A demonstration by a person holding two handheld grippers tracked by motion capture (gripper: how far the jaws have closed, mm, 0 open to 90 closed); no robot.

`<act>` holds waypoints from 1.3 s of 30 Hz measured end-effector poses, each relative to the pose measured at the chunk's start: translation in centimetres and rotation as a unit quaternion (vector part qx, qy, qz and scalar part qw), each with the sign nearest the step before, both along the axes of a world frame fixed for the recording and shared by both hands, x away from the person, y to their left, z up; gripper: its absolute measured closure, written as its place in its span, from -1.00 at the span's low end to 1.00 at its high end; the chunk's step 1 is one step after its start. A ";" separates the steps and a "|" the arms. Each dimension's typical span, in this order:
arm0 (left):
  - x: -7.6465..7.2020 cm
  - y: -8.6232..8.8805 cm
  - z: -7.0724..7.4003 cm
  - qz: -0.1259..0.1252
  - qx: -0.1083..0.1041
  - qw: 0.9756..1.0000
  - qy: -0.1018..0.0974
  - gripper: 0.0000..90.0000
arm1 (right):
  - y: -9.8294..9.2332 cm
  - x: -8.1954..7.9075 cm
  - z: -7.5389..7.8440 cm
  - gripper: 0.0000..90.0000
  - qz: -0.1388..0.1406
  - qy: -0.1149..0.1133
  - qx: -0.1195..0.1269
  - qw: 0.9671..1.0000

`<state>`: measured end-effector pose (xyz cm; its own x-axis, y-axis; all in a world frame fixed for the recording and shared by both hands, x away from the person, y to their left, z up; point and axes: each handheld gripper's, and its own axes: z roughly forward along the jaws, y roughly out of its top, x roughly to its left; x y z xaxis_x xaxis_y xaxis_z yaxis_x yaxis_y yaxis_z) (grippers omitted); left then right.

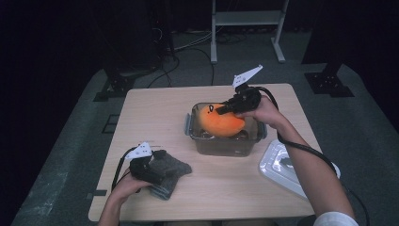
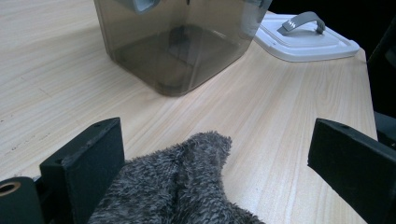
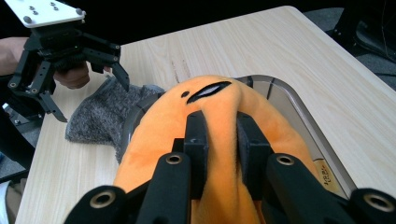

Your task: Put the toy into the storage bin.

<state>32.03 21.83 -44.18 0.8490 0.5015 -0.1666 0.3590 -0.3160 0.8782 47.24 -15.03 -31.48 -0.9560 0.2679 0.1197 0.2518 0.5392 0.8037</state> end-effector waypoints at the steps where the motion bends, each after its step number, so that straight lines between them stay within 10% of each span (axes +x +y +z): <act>1: 0.0 0.0 0.0 -0.001 0.000 1.000 0.000 -0.94 | 0.0 0.1 -0.1 0.70 0.000 -0.001 -0.002 1.000; 39: -0.1 0.0 0.1 -0.003 -0.004 1.000 0.000 -0.94 | 1.2 1.0 -2.9 0.68 -0.001 0.015 -0.044 0.999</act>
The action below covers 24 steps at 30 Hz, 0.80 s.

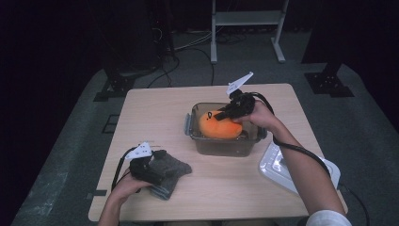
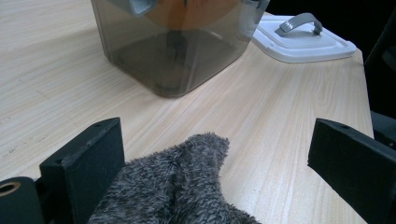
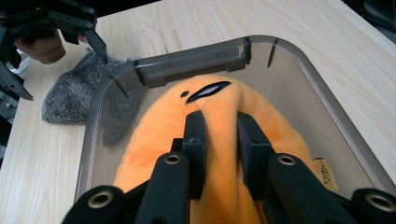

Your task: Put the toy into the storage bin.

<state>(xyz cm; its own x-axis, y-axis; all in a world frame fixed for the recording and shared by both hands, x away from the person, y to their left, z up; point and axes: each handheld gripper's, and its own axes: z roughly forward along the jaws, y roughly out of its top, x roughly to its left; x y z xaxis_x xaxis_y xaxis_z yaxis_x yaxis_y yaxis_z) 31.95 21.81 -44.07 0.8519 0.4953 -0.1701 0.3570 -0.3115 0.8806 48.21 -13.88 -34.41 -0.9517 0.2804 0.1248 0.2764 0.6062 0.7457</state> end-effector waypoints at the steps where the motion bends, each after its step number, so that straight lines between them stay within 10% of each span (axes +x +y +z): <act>1: 0.0 0.0 0.0 0.000 0.000 1.000 0.000 -0.94 | 0.0 0.0 -0.1 0.68 -0.001 0.002 0.000 1.000; 24: 0.0 0.1 0.1 0.001 -0.002 1.000 -0.001 -0.94 | 1.1 0.1 -1.0 0.62 0.009 0.013 -0.026 1.000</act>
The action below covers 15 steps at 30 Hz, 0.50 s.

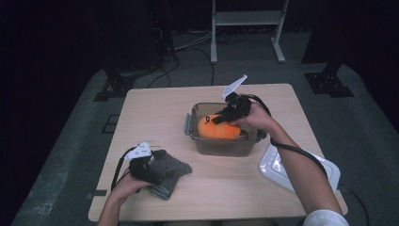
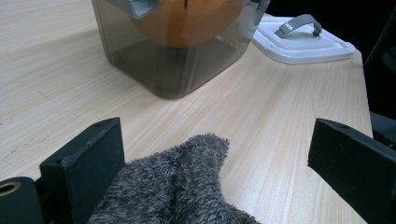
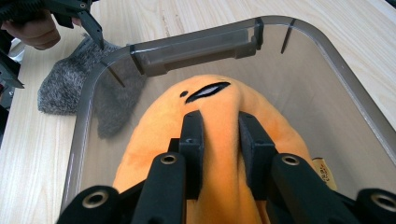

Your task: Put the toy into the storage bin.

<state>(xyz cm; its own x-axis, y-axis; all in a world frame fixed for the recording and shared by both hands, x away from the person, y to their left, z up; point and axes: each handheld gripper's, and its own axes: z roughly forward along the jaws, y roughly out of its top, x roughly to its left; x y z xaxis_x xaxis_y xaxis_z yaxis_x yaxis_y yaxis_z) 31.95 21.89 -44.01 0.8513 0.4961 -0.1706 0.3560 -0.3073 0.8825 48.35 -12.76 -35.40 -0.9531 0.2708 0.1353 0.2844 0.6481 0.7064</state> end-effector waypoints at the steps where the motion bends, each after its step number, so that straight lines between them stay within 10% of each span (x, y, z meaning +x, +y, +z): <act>1: 0.0 0.0 0.0 0.000 0.001 1.000 0.000 -0.94 | 0.0 0.0 0.0 0.60 0.001 0.001 0.000 1.000; 15: 0.0 -0.1 -0.1 -0.001 0.001 1.000 0.002 -0.94 | 0.3 -0.2 -0.2 0.46 0.004 0.009 -0.015 1.000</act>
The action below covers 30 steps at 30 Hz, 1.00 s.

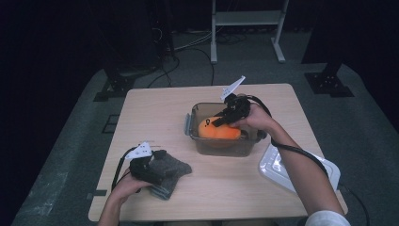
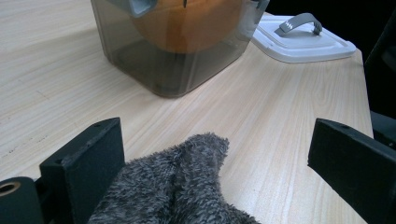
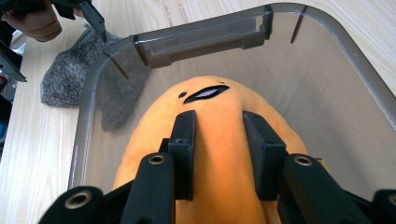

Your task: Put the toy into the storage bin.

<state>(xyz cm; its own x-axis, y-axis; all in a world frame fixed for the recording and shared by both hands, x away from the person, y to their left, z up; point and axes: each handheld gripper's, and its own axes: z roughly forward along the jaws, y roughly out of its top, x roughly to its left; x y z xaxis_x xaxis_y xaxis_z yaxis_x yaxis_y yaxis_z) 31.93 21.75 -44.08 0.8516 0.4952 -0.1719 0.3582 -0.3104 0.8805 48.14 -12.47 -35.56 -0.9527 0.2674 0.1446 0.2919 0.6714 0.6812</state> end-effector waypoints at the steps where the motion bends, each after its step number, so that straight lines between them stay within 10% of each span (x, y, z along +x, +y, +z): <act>1: 0.0 0.0 0.0 -0.001 0.000 1.000 -0.001 -0.94 | 0.0 0.0 0.0 0.45 0.001 -0.001 0.000 1.000; 30: 0.0 -0.1 0.1 -0.001 0.003 1.000 -0.001 -0.94 | -0.7 -0.2 1.2 0.26 -0.011 0.003 0.022 1.000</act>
